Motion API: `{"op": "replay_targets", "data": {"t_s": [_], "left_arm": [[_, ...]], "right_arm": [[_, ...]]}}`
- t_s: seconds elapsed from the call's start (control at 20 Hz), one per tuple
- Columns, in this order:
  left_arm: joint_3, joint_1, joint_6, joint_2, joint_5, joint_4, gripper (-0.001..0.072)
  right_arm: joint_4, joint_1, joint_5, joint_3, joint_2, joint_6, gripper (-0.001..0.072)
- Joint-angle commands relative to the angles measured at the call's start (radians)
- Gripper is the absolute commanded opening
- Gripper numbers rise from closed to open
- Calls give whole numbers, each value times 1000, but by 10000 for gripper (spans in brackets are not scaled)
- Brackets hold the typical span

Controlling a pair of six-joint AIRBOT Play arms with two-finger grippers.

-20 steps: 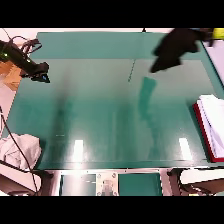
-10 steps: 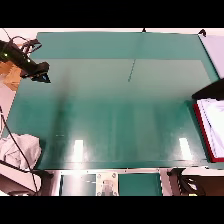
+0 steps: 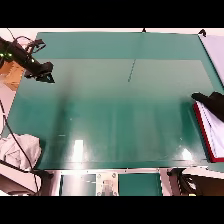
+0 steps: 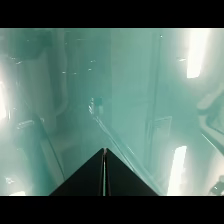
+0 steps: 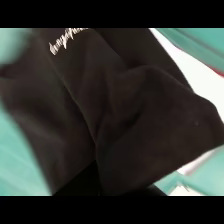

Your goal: Fold the shirts.

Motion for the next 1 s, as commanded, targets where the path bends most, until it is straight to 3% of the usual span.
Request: {"op": "replay_targets", "data": {"t_s": [0.0, 0.2, 0.25, 0.35, 0.4, 0.55, 0.6, 0.7, 0.75, 0.95], "left_arm": [[0, -6, 1, 1, 2, -8, 30], [0, -6, 1, 1, 3, -9, 30], [0, -6, 1, 1, 3, -9, 30], [0, -6, 0, 1, 6, -9, 30], [0, -6, 0, 1, 8, -9, 30], [0, -6, 0, 1, 9, -10, 29], [0, -6, 0, 1, 7, -10, 29], [0, -6, -3, 8, 2, -13, 29], [-1, -7, -8, 17, 2, -16, 29], [-61, -60, -8, 134, 38, -12, 29]], "right_arm": [[-220, -16, 46, -198, 31, 40, 17], [-386, -16, -76, -408, 31, 39, 18], [-402, -16, -106, -444, 30, 39, 59], [-407, -16, -131, -484, 24, 40, 578], [-403, -12, -130, -478, 19, 40, 603], [-313, 43, -132, -375, 14, 82, 602], [-246, 76, -141, -323, 13, 79, 524], [-74, 167, -173, -227, 14, 16, 57], [8, 223, -194, -191, 17, -5, 18], [173, 498, -336, -192, 99, -74, 17]]}}
